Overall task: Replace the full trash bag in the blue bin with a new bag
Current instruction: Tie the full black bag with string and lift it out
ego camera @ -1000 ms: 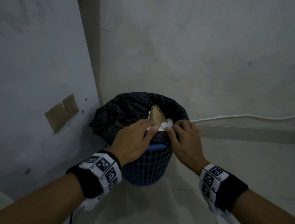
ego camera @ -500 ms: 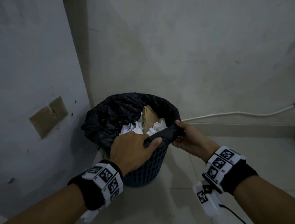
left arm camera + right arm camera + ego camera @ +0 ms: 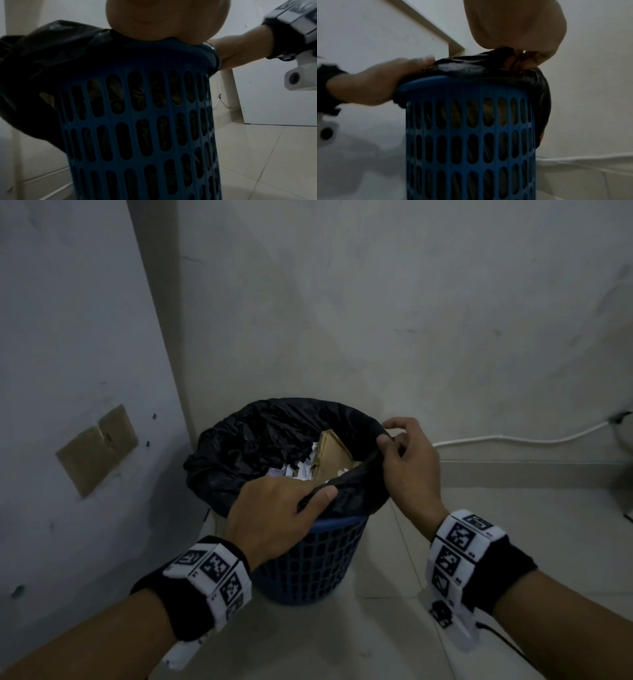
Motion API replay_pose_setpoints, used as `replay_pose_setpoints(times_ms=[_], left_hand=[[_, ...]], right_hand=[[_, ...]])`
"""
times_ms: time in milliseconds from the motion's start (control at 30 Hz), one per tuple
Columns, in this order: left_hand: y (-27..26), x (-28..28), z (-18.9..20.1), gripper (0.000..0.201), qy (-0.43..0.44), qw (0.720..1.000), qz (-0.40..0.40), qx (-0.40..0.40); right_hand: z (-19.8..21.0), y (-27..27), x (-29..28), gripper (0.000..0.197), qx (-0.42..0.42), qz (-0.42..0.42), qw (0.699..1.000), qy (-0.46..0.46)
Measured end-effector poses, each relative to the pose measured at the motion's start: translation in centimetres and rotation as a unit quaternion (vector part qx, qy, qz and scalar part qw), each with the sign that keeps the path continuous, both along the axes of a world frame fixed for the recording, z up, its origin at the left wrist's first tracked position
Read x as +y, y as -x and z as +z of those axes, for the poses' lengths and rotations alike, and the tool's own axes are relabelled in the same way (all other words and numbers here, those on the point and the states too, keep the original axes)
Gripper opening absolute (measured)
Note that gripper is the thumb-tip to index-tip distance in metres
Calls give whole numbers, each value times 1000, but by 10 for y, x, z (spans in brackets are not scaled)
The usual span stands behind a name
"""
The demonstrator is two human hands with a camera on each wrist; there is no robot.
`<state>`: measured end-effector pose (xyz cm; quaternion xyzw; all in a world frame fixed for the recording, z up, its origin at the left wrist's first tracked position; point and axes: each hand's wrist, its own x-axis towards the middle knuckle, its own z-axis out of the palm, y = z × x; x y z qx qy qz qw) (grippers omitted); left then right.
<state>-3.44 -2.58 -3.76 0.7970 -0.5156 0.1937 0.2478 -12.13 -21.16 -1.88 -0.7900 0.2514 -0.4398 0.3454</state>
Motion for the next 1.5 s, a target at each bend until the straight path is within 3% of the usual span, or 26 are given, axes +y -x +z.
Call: replay_pose_setpoints(times_ms=[67,167,300,400,467,533,633,733,800,833,900,933,1000,1100,1200,1267,1333,1400,1500], left_hand=[[-8,6,0,52,38,999,-19,-7],[-25,18,1,51,60,998,-12,-17],[-56,35,-2,45,32,998,55,-4],[-68,37,1,36,10,991,129,-16],[-64,33,5,35,32,993,111,-39],[-50,23,9,37,69,996,56,-11],[-21,3,14,38,46,995,24,87],[-1,-12,10,37,-17,988,35,149],[4,-17,4,49,-48,990,68,114],[5,-17,2,54,-62,990,86,89],[4,-16,-2,62,-73,990,109,58],[2,-16,-3,65,-70,990,115,49],[-1,-14,-5,70,-62,990,125,27],[-7,-9,-9,77,-69,989,133,-2],[-10,-7,-11,83,-67,989,129,-6],[-11,-5,-11,80,-57,992,114,-4],[-13,-3,-10,71,-36,995,88,-8],[-17,0,-8,64,-20,998,62,-15],[-28,6,-6,60,3,999,33,-19]], right_hand=[[-6,0,8,11,13,7,997,72],[-20,1,11,29,56,52,985,155],[-44,0,16,53,124,113,940,299],[-52,-9,29,58,135,51,934,326],[-52,-15,40,52,140,23,933,332],[-50,-19,46,48,132,46,937,319],[-34,-17,45,34,48,121,969,208],[-29,-14,28,23,-32,62,996,63],[-28,-14,16,28,0,19,993,-118],[-27,-13,11,37,41,12,967,-250],[-24,-8,8,54,125,38,883,-451],[-24,-4,8,59,156,66,855,-491],[-24,-3,9,55,157,99,841,-508],[-16,-11,3,32,88,74,875,-470],[-8,-13,-5,8,89,49,918,-384],[-10,-11,-11,24,103,29,954,-279],[1,-10,-17,40,55,9,979,-195],[19,-11,-25,36,-13,14,992,-128],[37,-11,-19,25,-15,46,998,-32]])
